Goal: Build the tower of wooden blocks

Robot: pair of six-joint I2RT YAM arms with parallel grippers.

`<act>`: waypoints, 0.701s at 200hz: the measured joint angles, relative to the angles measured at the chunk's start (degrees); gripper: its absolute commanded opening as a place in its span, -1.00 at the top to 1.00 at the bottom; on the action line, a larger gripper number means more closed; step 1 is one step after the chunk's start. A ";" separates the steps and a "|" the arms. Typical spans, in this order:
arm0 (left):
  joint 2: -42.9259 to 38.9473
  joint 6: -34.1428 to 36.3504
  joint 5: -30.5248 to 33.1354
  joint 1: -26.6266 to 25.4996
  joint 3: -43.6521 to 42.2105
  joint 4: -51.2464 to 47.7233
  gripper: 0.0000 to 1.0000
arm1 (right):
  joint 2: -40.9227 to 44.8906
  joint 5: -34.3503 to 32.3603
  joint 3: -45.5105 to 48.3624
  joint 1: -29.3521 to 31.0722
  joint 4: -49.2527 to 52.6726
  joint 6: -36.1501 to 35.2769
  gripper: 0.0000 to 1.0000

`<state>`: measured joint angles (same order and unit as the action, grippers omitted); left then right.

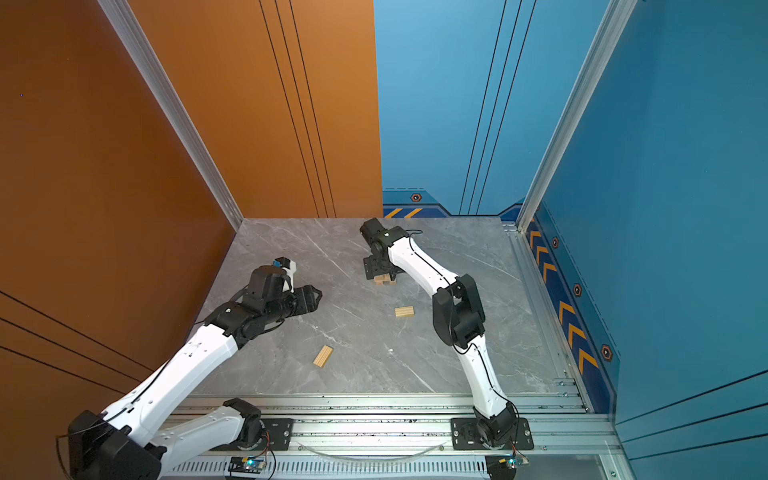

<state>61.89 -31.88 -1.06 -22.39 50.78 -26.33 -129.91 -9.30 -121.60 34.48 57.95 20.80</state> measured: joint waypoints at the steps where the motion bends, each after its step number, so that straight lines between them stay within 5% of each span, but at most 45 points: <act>1: 0.00 -0.02 -0.02 0.00 0.00 0.00 -0.42 | -0.02 0.00 0.00 0.00 0.00 0.00 -1.00; 140: 0.11 -0.02 -1.18 1.03 -0.07 0.00 -0.42 | -2.29 0.00 -1.95 -0.37 0.13 0.00 -1.00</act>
<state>62.00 -31.90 -2.24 -21.37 50.72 -26.33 -132.20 -9.30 -123.55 34.11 58.08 20.80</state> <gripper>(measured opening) 0.710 0.999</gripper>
